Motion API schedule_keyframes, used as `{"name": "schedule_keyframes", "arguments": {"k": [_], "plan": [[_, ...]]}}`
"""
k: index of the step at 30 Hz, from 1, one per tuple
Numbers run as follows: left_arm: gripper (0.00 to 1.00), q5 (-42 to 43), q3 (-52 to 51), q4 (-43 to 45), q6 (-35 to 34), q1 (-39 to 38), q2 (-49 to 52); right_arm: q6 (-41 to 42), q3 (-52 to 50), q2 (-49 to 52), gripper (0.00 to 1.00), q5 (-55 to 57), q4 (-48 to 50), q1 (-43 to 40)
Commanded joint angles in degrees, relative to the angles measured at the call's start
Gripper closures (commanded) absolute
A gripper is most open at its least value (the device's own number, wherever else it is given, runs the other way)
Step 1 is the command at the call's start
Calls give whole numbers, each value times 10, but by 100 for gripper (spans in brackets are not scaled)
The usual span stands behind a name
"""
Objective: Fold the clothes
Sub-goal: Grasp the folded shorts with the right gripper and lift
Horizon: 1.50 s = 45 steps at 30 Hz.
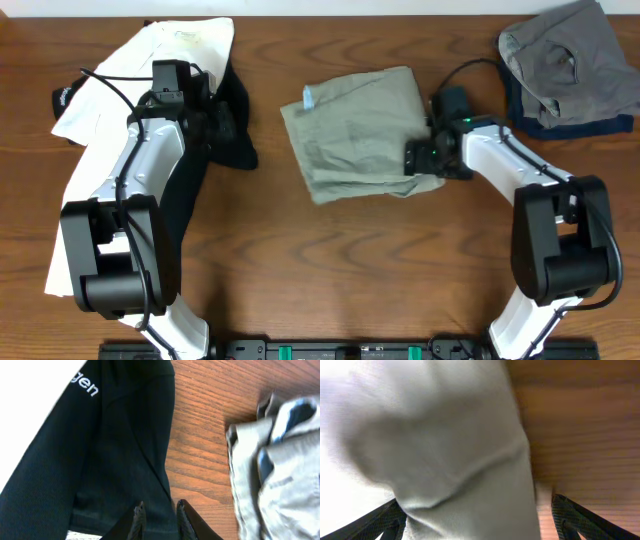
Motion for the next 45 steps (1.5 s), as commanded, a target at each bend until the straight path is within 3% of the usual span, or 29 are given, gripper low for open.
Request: {"name": "schedule_keyframes", "arguments": {"k": [1, 9, 16, 19, 30, 45], "plan": [[76, -1, 13, 7, 10, 2, -17, 10, -8, 17, 6, 137, 7, -26], [75, -47, 13, 13, 9, 19, -18, -73, 116, 2, 1, 106, -79, -9], [55, -46, 13, 13, -30, 97, -18, -160, 270, -9, 1, 89, -125, 83], [47, -46, 13, 11, -46, 129, -18, -172, 278, -4, 1, 78, -114, 136], [45, -44, 13, -2, -49, 157, -18, -176, 280, 114, 1, 103, -85, 272], [44, -44, 13, -17, -49, 157, -18, -174, 280, 179, 14, 137, -96, 323]]}}
